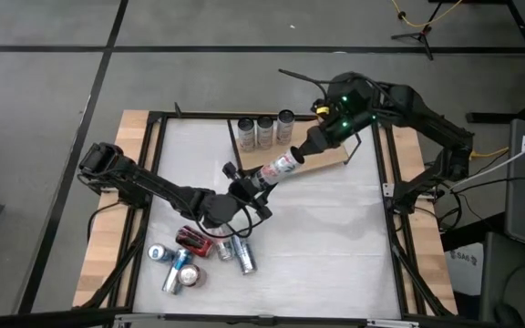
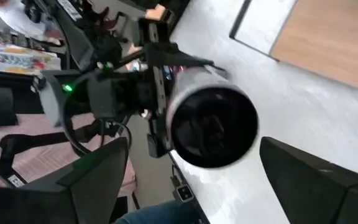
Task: Place canned beverage on shelf
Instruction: Put the white pink soda can on the shelf aligned with the other white pink soda cans
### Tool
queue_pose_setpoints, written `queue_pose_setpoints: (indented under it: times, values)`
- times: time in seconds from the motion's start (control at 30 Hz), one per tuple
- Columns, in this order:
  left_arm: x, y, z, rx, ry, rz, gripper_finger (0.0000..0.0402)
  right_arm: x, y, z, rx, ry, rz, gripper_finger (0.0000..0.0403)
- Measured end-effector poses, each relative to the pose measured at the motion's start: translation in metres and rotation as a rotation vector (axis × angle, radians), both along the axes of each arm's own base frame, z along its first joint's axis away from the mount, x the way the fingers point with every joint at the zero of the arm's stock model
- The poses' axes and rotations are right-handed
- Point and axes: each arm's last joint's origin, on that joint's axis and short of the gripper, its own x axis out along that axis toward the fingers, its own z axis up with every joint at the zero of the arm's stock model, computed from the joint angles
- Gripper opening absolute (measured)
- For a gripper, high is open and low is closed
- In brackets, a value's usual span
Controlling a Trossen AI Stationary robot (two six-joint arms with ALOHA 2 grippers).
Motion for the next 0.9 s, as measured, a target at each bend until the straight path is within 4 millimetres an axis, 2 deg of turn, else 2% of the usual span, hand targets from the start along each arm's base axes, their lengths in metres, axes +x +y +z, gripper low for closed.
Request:
queue_pose_setpoints:
  times: [0.4, 0.9]
  values:
    - [0.001, 0.000, 0.012, 0.060, -0.034, -0.009, 0.0240, 0.000, 0.000, 0.000, 0.005, 0.007, -0.025, 0.0358]
    - [0.001, 0.000, 0.012, 0.063, -0.031, -0.013, 0.0240, 0.007, -0.001, 0.004, 0.030, -0.053, -0.024, 0.0358]
